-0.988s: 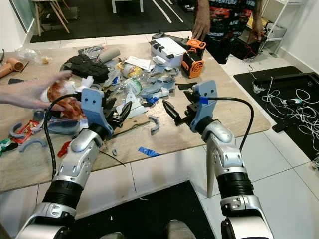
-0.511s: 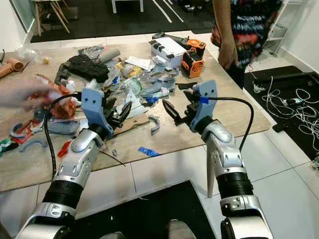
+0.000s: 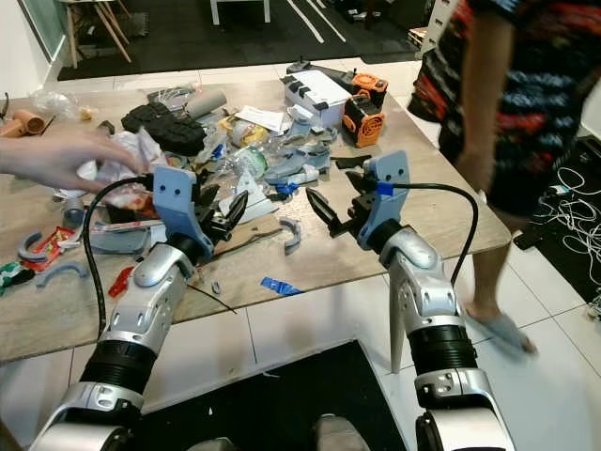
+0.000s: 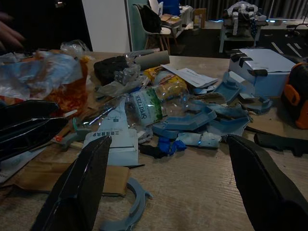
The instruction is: Picking trash to rubbish bin
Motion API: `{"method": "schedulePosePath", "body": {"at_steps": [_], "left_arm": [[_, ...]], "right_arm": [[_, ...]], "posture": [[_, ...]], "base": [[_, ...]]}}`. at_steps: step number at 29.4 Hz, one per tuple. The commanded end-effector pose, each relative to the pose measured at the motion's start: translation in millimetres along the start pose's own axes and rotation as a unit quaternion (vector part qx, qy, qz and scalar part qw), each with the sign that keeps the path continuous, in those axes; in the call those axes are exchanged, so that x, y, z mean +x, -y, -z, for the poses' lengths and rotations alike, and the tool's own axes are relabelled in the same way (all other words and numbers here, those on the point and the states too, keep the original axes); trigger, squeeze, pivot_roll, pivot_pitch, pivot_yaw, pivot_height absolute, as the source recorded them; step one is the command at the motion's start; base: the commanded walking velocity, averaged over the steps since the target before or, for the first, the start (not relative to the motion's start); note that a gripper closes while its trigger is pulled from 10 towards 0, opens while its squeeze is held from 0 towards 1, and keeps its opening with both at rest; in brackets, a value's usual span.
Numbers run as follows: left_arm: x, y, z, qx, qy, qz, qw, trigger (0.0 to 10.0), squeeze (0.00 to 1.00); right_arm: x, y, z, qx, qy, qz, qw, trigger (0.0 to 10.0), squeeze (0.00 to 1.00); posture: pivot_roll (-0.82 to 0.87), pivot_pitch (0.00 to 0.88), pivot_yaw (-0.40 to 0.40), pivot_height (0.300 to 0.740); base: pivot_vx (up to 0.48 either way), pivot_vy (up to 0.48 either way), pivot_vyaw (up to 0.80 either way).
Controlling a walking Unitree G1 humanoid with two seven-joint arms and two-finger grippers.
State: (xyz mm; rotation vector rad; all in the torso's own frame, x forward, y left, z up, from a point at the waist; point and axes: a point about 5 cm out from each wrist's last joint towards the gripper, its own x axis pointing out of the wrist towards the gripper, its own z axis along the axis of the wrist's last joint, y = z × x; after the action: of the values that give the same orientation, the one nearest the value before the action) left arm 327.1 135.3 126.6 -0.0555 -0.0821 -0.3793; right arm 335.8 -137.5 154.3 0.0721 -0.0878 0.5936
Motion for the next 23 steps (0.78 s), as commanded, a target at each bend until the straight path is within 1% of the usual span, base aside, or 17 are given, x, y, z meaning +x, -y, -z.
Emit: {"method": "schedulePosePath", "body": {"at_steps": [1, 23], "left_arm": [[1.0, -1.9, -1.7, 0.008, -0.001, 0.003, 1.0, 10.0, 0.0], [-1.1, -1.4, -1.9, 0.007, 0.0, 0.003, 1.0, 10.0, 0.0]], "right_arm": [[-3.0, 3.4, 1.6, 0.007, -0.002, 0.009, 1.0, 10.0, 0.0], [-4.4, 2.3, 1.2, 0.01, 0.0, 0.009, 1.0, 10.0, 0.0]], "posture": [[-0.07, 0.0, -0.036, 0.74], [-0.06, 0.0, -0.041, 0.74]], "base": [[0.0, 0.0, 0.0], [0.0, 0.0, 0.0]]}}
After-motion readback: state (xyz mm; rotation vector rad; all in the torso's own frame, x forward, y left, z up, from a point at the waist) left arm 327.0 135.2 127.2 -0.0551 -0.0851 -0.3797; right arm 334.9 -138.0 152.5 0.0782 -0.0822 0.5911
